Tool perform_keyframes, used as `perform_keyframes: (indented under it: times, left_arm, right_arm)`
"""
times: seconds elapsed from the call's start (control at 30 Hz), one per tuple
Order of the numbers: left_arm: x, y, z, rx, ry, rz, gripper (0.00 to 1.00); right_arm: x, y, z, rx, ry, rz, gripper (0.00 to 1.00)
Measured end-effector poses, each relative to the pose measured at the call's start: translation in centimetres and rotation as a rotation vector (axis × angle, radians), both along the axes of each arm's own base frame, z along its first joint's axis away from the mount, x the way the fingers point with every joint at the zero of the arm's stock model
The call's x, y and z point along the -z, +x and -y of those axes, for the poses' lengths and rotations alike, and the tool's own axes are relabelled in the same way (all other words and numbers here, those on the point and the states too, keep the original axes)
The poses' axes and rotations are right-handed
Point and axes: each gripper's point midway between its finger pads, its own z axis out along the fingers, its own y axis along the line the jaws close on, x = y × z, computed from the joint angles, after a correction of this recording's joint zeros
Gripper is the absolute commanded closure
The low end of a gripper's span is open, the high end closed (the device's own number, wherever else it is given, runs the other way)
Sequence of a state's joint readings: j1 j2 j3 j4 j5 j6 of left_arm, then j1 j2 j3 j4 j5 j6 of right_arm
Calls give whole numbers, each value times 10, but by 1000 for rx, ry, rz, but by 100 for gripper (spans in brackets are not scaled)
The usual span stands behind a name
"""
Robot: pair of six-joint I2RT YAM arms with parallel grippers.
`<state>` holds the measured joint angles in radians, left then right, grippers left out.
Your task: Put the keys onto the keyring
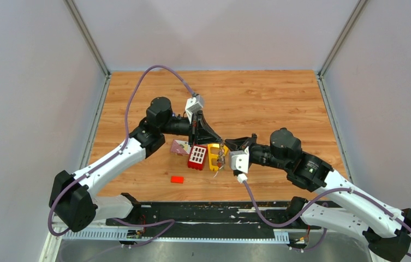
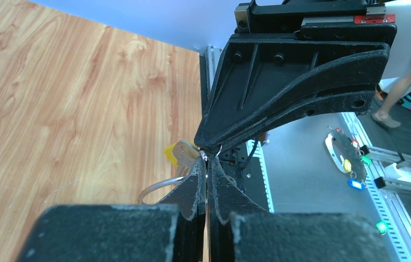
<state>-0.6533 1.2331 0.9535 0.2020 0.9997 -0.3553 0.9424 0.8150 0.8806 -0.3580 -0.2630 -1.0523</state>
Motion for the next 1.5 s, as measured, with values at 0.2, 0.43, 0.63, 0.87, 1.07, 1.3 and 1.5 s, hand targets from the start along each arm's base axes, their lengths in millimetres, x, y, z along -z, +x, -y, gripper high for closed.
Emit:
perform_keyframes:
  times: [0.2, 0.43, 0.63, 0.87, 1.07, 1.3, 1.5]
  left_arm:
    - [1, -3, 0, 15, -11, -8, 100]
    - [-1, -5, 0, 26, -19, -10, 100]
    - [0, -6, -1, 34, -24, -10, 100]
    - [-1, -9, -2, 41, -24, 8, 100]
    - [2, -17, -6, 83, -1, 31, 100]
    - [1, -26, -8, 136, -9, 46, 100]
    - [-10, -31, -8, 170, -47, 68, 100]
  right_arm:
    - [0, -1, 0, -2, 0, 0, 100]
    - [0, -1, 0, -3, 0, 1, 100]
    - [0, -1, 0, -3, 0, 1, 100]
    - [-3, -5, 1, -14, 7, 4, 100]
    - [-6, -10, 5, -32, 6, 21, 100]
    - [-2, -15, 6, -59, -13, 25, 100]
    - [-1, -20, 4, -100, -21, 33, 100]
